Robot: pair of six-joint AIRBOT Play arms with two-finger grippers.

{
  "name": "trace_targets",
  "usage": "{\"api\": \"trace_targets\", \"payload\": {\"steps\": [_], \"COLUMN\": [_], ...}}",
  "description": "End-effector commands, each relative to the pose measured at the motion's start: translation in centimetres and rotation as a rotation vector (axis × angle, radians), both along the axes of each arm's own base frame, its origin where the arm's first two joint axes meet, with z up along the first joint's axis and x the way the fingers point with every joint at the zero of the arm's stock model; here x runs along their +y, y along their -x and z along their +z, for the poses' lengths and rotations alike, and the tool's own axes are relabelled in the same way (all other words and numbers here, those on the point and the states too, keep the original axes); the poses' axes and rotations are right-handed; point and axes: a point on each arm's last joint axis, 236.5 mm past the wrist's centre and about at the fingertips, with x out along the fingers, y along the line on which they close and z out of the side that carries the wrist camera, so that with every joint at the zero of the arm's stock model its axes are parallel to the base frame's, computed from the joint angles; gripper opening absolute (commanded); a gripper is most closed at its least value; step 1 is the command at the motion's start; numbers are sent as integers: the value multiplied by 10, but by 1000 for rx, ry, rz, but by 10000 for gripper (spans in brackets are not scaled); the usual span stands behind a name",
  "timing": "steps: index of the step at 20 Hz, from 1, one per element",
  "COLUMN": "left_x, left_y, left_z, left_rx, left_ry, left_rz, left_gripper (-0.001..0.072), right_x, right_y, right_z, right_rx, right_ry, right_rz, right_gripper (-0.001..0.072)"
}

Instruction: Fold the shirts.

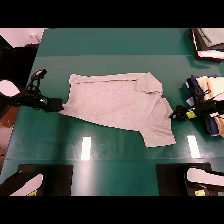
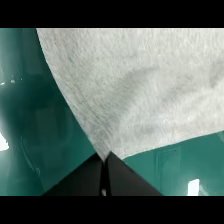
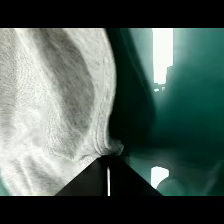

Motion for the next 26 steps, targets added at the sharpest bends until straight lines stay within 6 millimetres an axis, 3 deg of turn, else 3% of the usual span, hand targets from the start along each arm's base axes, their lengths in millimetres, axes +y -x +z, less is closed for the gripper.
{"api": "trace_targets", "payload": {"steps": [1, 4, 7, 9, 11, 12, 14, 17, 19, 21, 23, 25, 26], "left_x": [-2, -3, -5, -5, -6, -6, -6, -4, -4, -6, -8, -3, 1], "left_y": [-19, -48, -55, -40, -10, 9, 50, 109, 147, 170, 166, 130, 103], "left_z": [39, 128, 250, 336, 414, 448, 496, 535, 552, 557, 545, 507, 476], "left_rx": [-88, -291, -560, -759, -957, -1047, -1196, -1346, -1422, -1451, -1401, -1265, -1165], "left_ry": [5, 5, -3, -10, -16, -18, 11, 37, 56, 75, 70, 33, 11], "left_rz": [-8, -25, -45, -55, -58, -60, -35, -9, 0, -4, -17, -3, 9], "left_gripper": [23, 23, 23, 23, 22, 22, 22, 22, 22, 22, 22, 22, 22], "right_x": [6, 7, 9, 10, 19, 26, 40, 40, 27, 16, 4, -3, -7], "right_y": [-26, -70, -89, -76, -48, -31, 6, 51, 75, 92, 94, 75, 58], "right_z": [61, 173, 316, 406, 483, 512, 558, 594, 601, 602, 592, 565, 542], "right_rx": [-170, -473, -841, -1060, -1256, -1331, -1457, -1527, -1506, -1467, -1391, -1261, -1168], "right_ry": [1, 16, 69, 140, 207, 232, 267, 380, 491, 570, 619, 600, 568], "right_rz": [10, -46, -82, -96, -89, -79, -68, -110, -164, -199, -213, -178, -153], "right_gripper": [9, 8, 8, 7, 8, 7, 8, 8, 7, 7, 6, 6, 6]}}
